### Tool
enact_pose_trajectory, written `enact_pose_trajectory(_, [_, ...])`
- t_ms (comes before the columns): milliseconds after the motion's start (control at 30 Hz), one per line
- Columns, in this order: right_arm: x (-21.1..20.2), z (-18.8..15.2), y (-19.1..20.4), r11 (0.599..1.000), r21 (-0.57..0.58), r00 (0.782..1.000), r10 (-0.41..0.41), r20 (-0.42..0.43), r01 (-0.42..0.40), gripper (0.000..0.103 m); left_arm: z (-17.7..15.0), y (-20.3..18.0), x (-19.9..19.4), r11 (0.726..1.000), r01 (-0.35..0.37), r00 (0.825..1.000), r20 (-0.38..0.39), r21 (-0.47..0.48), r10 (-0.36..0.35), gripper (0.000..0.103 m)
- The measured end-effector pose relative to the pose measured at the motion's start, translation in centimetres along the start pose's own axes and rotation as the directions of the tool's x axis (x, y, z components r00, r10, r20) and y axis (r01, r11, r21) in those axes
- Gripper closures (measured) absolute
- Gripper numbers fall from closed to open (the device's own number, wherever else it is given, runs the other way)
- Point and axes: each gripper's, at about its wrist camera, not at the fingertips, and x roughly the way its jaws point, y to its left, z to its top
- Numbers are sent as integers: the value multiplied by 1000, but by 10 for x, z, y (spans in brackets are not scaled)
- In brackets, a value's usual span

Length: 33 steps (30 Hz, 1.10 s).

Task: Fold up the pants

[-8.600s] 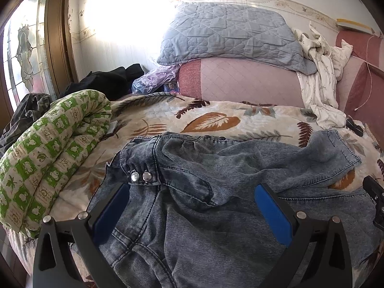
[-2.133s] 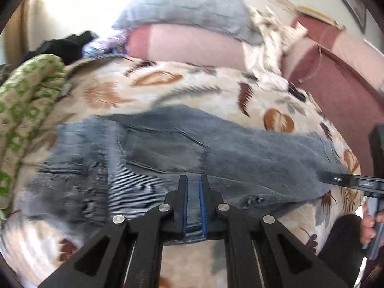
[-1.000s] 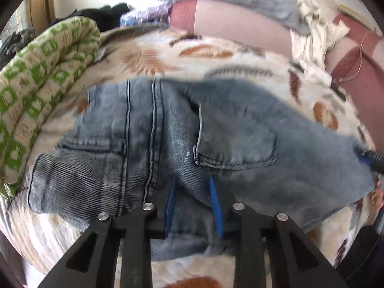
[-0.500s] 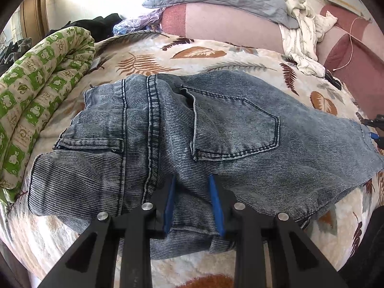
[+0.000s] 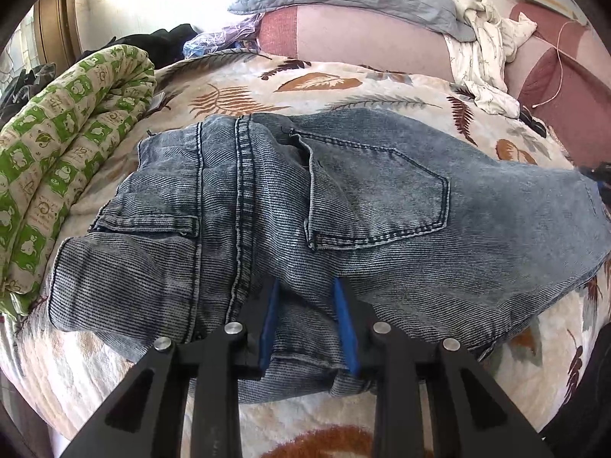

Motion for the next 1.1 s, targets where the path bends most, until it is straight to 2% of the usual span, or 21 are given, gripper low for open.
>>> enact_pose_trajectory(133, [14, -2, -9, 999, 42, 997, -30, -75, 33, 84, 0, 2, -1, 1000, 2, 1000, -6, -13, -2, 73])
enact_pose_trajectory(200, [2, -5, -10, 995, 46, 994, -89, -60, 92, 68, 1, 3, -2, 1000, 8, 1000, -11, -25, -8, 72])
enact_pose_trajectory(267, [-19, -9, -5, 990, 8, 990, -140, 24, 140, 45, 1, 5, -3, 999, 16, 1000, -13, -39, -17, 72])
enact_pose_trajectory(300, [-30, -12, 0, 990, -21, 989, -136, 57, 138, 42, 1, 6, -3, 999, 20, 1000, -13, -43, -20, 72])
enact_pose_trajectory(400, [-51, -29, 20, 993, -98, 996, -56, 69, 63, 41, 0, 7, -4, 998, 26, 1000, -9, -56, -27, 72])
enact_pose_trajectory(500, [-52, -60, 45, 985, -173, 999, 3, -32, -8, 41, 1, 10, -9, 996, 42, 999, -1, -81, -43, 72])
enact_pose_trajectory(567, [-41, -82, 60, 971, -237, 991, -29, -129, -2, 41, 2, 14, -13, 994, 53, 999, 2, -100, -53, 72])
enact_pose_trajectory(633, [-25, -100, 64, 969, -246, 969, -69, -239, 8, 41, 2, 20, -18, 991, 63, 998, 11, -120, -62, 72])
enact_pose_trajectory(667, [-21, -106, 66, 967, -254, 961, -101, -257, 34, 42, 2, 24, -22, 989, 68, 998, 21, -130, -66, 72])
enact_pose_trajectory(733, [-25, -111, 85, 945, -320, 966, -139, -217, 64, 42, 3, 29, -30, 988, 64, 997, 47, -140, -58, 72])
enact_pose_trajectory(833, [-29, -114, 135, 916, -398, 978, -40, -205, -46, 42, 7, 39, -39, 988, -18, 994, 102, -150, 34, 68])
enact_pose_trajectory(900, [-22, -118, 178, 885, -446, 972, 29, -232, -132, 42, 7, 46, -38, 986, 6, 994, 108, -168, 12, 67])
enact_pose_trajectory(1000, [-3, -131, 236, 838, -480, 948, 126, -292, -259, 42, 1, 54, -23, 982, 18, 999, 54, -190, -8, 67])
enact_pose_trajectory(1100, [24, -151, 293, 782, -528, 927, 164, -337, -331, 41, -3, 58, -18, 981, 33, 998, 53, -192, -24, 67])
